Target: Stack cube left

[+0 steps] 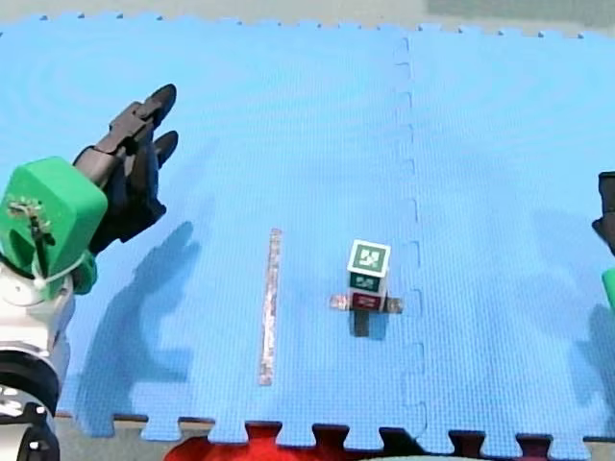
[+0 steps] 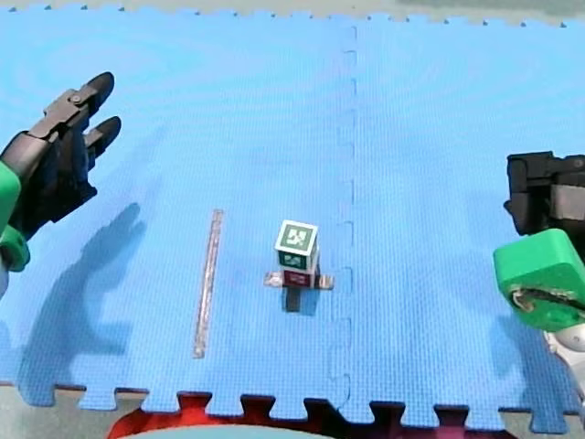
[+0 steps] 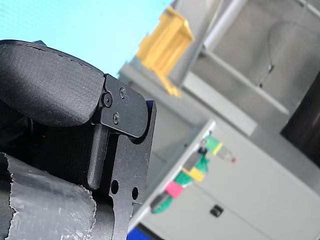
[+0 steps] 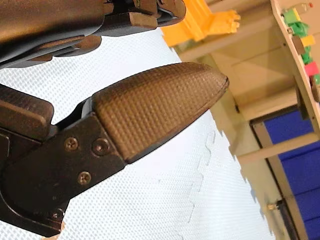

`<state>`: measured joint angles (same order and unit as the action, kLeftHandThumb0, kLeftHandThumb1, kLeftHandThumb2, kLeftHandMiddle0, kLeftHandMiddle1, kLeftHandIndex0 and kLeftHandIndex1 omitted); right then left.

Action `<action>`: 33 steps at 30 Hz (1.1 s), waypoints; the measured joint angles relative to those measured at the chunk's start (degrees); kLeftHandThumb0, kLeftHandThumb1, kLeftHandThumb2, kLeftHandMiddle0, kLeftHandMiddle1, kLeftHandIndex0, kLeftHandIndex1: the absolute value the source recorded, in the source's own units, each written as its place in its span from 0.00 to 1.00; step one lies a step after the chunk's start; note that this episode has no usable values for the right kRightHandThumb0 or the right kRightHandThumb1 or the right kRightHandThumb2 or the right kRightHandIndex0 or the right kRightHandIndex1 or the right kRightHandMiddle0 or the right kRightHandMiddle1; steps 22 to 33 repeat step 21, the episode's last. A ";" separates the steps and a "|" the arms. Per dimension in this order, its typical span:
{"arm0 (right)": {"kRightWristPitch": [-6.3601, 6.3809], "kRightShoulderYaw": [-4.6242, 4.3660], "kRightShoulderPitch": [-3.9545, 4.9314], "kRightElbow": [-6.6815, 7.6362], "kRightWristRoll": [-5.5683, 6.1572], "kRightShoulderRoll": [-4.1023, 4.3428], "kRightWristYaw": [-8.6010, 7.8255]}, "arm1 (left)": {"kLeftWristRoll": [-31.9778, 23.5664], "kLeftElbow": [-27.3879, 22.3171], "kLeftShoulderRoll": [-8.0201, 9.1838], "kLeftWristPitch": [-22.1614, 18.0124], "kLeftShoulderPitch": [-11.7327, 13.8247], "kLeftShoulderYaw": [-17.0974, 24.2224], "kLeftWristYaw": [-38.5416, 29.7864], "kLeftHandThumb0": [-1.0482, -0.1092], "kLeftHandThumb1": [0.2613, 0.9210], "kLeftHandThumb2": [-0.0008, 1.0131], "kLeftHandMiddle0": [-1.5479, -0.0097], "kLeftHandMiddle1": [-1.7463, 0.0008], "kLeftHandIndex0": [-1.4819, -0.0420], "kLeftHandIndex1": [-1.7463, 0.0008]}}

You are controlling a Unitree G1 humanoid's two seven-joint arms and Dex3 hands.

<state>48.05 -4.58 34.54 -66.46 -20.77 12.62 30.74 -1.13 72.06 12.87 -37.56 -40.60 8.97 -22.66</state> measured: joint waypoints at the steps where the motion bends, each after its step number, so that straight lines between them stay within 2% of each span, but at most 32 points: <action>1: -1.16 -0.42 1.15 -0.46 -0.15 -0.94 -0.38 | -0.37 0.06 -0.16 0.14 0.00 0.31 -0.40 0.00 1.00 0.98 0.92 1.00 0.97 1.00; 4: -3.82 -1.22 4.16 -1.73 -0.45 -2.98 -1.07 | -1.00 0.23 -0.32 0.61 -0.04 0.91 -1.20 0.00 1.00 0.98 0.92 1.00 0.97 1.00; 6: -5.12 -1.53 5.84 -2.61 -0.57 -3.94 -1.25 | -1.38 0.40 -0.27 1.01 -0.09 1.28 -1.55 0.00 1.00 0.98 0.92 1.00 0.97 1.00; 9: -6.22 -1.91 6.96 -3.27 -0.68 -5.02 -1.45 | -1.65 0.66 -0.21 1.25 -0.27 1.67 -1.95 0.00 1.00 0.98 0.92 1.00 0.98 1.00; 13: -6.79 -2.10 7.34 -3.41 -0.58 -5.98 -1.43 | -1.81 0.73 -0.11 1.43 -0.66 2.05 -2.39 0.00 1.00 0.98 0.92 1.00 0.98 1.00; 16: -6.83 -2.10 7.48 -3.44 -0.31 -6.20 -1.54 | -1.87 0.73 0.01 1.49 -0.79 2.33 -2.61 0.00 1.00 0.98 0.92 1.00 0.98 1.00; 21: -6.69 -2.10 7.42 -3.46 0.02 -6.27 -1.49 | -1.97 0.72 0.03 1.54 -0.86 2.68 -2.66 0.00 1.00 0.97 0.92 1.00 0.97 1.00; 33: -6.69 -2.10 7.42 -3.46 0.02 -6.27 -1.49 | -1.97 0.72 0.03 1.54 -0.86 2.68 -2.66 0.00 1.00 0.97 0.92 1.00 0.97 1.00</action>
